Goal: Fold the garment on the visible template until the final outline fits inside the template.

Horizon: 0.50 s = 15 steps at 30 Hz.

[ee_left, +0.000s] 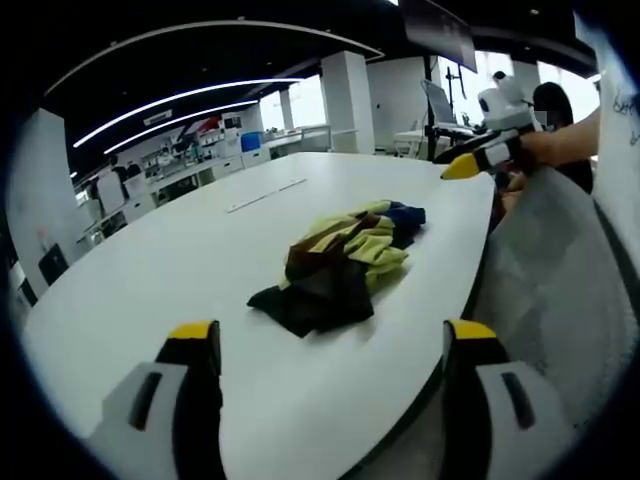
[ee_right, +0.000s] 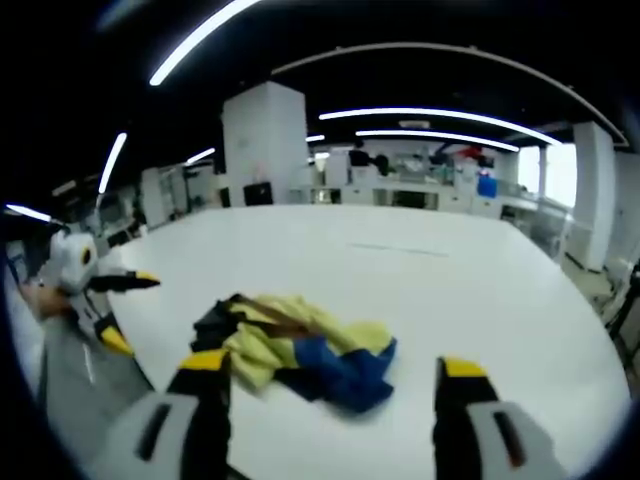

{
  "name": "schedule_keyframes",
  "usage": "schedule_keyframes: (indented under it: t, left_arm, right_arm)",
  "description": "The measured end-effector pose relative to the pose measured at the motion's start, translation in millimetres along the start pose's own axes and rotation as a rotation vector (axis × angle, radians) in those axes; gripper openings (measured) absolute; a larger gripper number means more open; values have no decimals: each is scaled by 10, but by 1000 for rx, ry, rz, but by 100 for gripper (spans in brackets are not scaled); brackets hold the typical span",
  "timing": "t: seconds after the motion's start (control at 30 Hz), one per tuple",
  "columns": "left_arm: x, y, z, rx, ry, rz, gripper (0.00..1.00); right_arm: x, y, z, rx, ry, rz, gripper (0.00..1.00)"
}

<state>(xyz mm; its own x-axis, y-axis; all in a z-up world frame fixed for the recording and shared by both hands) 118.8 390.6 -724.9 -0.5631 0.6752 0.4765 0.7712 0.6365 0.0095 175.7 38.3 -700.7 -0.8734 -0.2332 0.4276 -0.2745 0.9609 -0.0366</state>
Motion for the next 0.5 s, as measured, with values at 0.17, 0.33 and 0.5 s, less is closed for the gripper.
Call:
schedule_keyframes:
  t: [0.17, 0.33, 0.5]
  left_arm:
    - [4, 6, 1, 2, -1, -5, 89]
    - [7, 8, -4, 3, -3, -9, 89]
    - [10, 7, -8, 3, -2, -10, 89]
  right_arm:
    - [0, -3, 3, 2, 0, 0, 83]
    - [0, 1, 3, 4, 2, -1, 83]
    - [2, -4, 2, 1, 1, 0, 83]
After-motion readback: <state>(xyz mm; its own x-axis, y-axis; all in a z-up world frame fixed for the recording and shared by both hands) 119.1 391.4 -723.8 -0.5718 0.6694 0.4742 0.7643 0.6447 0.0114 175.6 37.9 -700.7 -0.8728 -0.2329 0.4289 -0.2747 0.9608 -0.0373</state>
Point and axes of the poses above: the point that each gripper's makers call its tool centre point, and the gripper's own axes: x roughly backward along the fingers, y roughly to its left, z roughly out of its underside, the point moved 9 cm from there along x, roughly backward along the fingers, and after that the axes turned 13 degrees about z, right-handed, at the moved point
